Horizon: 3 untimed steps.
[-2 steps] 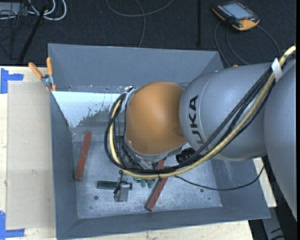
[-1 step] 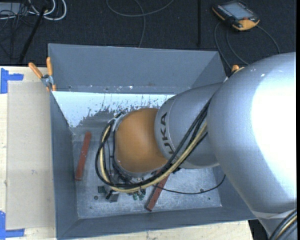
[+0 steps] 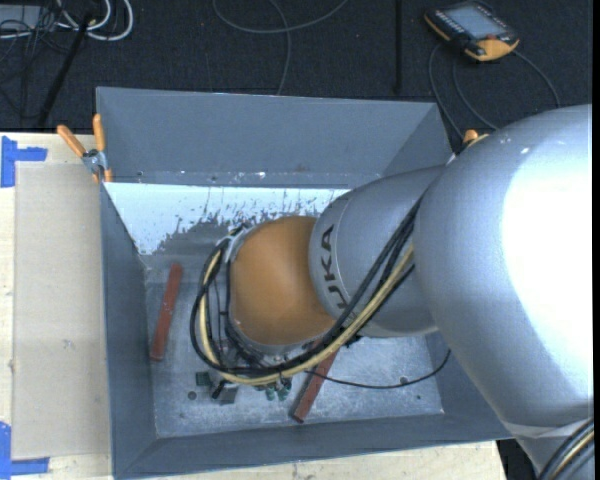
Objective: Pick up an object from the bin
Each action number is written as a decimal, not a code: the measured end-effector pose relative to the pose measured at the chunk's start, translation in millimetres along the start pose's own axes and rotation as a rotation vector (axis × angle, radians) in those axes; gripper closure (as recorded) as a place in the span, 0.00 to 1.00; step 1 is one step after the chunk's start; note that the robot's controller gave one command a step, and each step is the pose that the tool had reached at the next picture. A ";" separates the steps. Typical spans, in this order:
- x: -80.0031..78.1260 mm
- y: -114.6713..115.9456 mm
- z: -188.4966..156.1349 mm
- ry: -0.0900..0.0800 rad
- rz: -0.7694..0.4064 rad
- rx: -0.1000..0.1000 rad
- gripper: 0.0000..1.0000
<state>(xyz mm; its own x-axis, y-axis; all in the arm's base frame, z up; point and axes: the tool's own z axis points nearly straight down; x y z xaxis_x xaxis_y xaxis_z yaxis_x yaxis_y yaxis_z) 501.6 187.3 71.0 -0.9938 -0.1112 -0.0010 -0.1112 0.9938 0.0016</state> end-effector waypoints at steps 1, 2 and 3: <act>3.9 -2.2 -16.1 0.011 -0.007 0.003 1.00; 7.6 -19.4 -87.0 0.007 0.031 0.003 1.00; 6.1 -22.0 -133.8 -0.002 0.049 0.001 1.00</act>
Offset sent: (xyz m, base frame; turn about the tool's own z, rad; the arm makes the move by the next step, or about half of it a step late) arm -0.0070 -0.0350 0.1346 0.0728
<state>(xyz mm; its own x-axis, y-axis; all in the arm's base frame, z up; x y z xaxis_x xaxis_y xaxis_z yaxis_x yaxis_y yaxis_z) 497.9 164.5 204.7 -0.9981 -0.0623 -0.0034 -0.0623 0.9981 0.0011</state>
